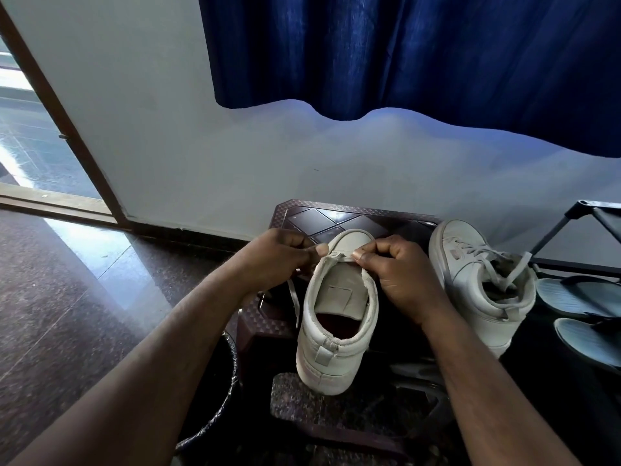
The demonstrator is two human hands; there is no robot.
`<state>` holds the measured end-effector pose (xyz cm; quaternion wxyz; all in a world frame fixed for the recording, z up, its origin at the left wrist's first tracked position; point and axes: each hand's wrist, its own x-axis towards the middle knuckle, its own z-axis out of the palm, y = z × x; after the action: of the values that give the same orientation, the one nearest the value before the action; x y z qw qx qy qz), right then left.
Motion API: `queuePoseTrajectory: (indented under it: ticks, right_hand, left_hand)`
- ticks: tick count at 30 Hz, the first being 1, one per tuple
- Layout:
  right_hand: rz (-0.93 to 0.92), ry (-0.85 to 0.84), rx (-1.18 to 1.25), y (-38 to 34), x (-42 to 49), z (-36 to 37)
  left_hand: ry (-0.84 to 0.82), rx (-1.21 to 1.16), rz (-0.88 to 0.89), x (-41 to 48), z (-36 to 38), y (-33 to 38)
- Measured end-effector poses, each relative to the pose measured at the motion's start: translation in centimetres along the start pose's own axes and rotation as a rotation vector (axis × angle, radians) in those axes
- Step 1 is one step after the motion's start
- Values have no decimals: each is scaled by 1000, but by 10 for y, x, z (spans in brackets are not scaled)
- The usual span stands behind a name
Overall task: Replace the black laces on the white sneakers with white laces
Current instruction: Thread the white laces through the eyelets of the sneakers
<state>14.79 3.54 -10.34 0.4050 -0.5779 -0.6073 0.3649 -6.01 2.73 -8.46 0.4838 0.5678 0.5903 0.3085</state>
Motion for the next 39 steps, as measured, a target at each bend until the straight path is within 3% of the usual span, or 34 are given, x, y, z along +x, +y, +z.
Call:
queuePoseTrajectory:
  ticks: [12,20,24,28,31,35,39]
  right_hand:
    - [144,-6,412,14,0,-6]
    - [59,-75,264,11,-7,-14]
    - [51,-89,183,2,-9,-4]
    - [36,-77,40,-4,-5,0]
    - [-59,-41,-129,-9,-6,1]
    - [-212,-15,-240,-8,-4,3]
    - [-320,53,-200,-3,-4,10]
  left_hand:
    - [47,114,-80,8,4,0]
    - [-44,9,91,3,0,-4]
    - [-7,102,164,4,-1,-5]
    - [103,343,265,4,4,-1]
    - [146,426,321,0,4,3]
    - [136,368,308,-1,1,2]
    - [92,137,236,-2,-2,2]
